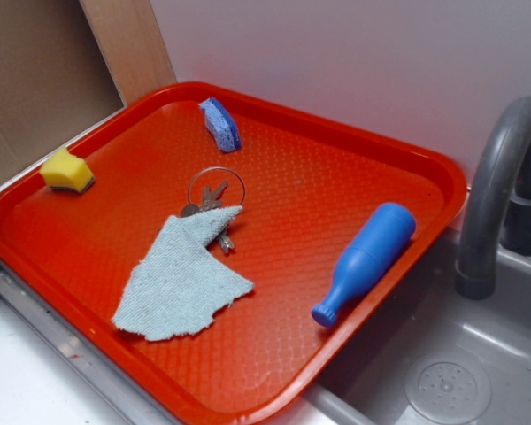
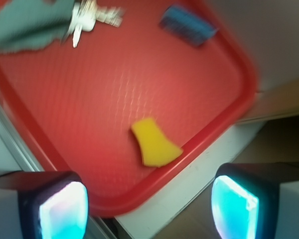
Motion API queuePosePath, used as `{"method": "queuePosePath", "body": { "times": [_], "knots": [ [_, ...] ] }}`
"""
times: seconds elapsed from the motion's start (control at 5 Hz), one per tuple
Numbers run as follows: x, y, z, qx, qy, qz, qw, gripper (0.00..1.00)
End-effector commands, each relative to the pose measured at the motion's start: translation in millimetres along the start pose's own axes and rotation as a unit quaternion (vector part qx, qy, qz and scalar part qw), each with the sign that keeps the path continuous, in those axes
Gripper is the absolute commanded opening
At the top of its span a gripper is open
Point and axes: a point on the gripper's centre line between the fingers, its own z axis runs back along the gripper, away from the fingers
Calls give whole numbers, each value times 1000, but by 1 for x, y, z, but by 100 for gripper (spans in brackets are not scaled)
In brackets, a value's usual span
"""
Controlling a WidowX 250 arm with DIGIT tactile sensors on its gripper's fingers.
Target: Grab the green sponge.
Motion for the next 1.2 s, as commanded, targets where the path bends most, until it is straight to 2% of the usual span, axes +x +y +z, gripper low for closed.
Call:
{"method": "queuePosePath", "body": {
  "times": [0.0,0.2,0.4,0.6,0.8,1.0],
  "knots": [
    [18,13,-30,-15,29,-16,999,100],
    [23,14,-47,-31,49,-16,998,100],
    [21,15,-72,-53,83,-23,995,100],
    [20,20,-85,-44,117,-39,991,100],
    [21,20,-96,-30,135,-74,988,100],
    [25,18,-104,-30,147,-108,983,100]
  ]
}}
